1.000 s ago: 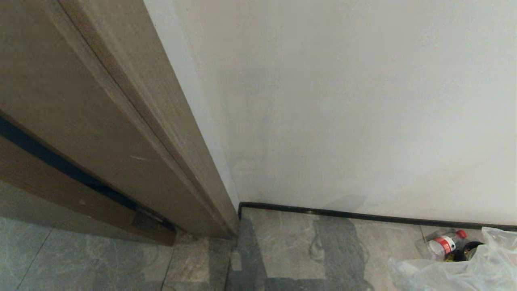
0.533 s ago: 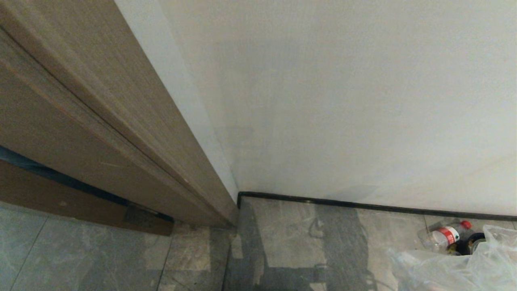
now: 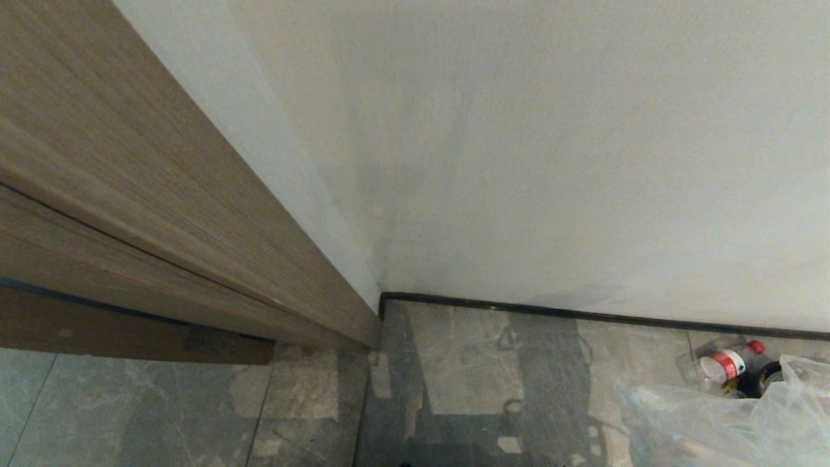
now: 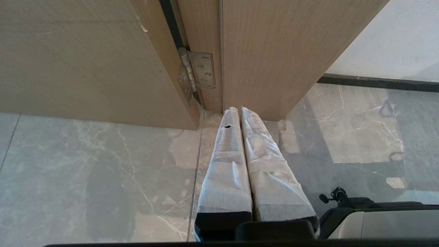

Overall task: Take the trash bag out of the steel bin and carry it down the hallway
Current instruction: Put the trash bag at the door

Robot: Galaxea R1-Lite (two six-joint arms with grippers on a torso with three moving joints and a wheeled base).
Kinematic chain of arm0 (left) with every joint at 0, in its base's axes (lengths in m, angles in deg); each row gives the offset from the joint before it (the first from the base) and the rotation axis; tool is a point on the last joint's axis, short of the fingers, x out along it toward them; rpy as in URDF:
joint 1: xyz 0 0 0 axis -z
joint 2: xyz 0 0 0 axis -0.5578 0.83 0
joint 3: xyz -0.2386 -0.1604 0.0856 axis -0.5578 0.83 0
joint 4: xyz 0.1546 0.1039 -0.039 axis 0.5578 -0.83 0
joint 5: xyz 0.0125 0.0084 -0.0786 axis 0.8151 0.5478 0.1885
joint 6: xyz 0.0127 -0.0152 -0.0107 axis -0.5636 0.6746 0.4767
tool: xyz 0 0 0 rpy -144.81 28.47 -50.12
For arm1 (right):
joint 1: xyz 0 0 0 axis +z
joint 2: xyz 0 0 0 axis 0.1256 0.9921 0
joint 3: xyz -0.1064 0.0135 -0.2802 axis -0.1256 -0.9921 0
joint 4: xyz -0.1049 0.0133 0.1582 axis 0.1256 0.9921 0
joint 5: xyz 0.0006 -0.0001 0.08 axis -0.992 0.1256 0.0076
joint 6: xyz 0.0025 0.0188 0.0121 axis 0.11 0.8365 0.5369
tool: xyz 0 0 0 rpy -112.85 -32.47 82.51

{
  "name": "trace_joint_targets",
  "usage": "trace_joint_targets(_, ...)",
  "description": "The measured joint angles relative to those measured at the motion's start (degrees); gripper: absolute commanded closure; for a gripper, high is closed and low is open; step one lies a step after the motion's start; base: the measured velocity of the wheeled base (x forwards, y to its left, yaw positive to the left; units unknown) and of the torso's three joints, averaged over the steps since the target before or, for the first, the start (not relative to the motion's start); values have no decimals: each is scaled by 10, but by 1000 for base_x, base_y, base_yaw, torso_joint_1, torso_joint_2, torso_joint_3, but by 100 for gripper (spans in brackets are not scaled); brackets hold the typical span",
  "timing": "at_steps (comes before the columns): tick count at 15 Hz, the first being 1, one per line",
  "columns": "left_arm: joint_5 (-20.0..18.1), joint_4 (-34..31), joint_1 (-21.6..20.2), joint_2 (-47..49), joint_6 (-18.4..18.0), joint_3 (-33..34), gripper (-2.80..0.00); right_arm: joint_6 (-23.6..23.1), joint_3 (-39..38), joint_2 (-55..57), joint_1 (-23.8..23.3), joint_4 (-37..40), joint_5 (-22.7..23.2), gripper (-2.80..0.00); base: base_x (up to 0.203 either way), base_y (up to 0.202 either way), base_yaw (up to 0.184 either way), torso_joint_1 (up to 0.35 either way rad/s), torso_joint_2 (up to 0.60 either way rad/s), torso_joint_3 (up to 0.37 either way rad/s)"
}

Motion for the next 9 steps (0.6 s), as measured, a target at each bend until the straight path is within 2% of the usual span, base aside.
trace_joint_targets(4,0,0,0,0,0,0,0,-29,0,0,0,-2,1,0,0,0,0,0,0,0)
trace_joint_targets(9,0,0,0,0,0,0,0,-34,1,0,0,-3,2,0,0,0,0,0,0,0)
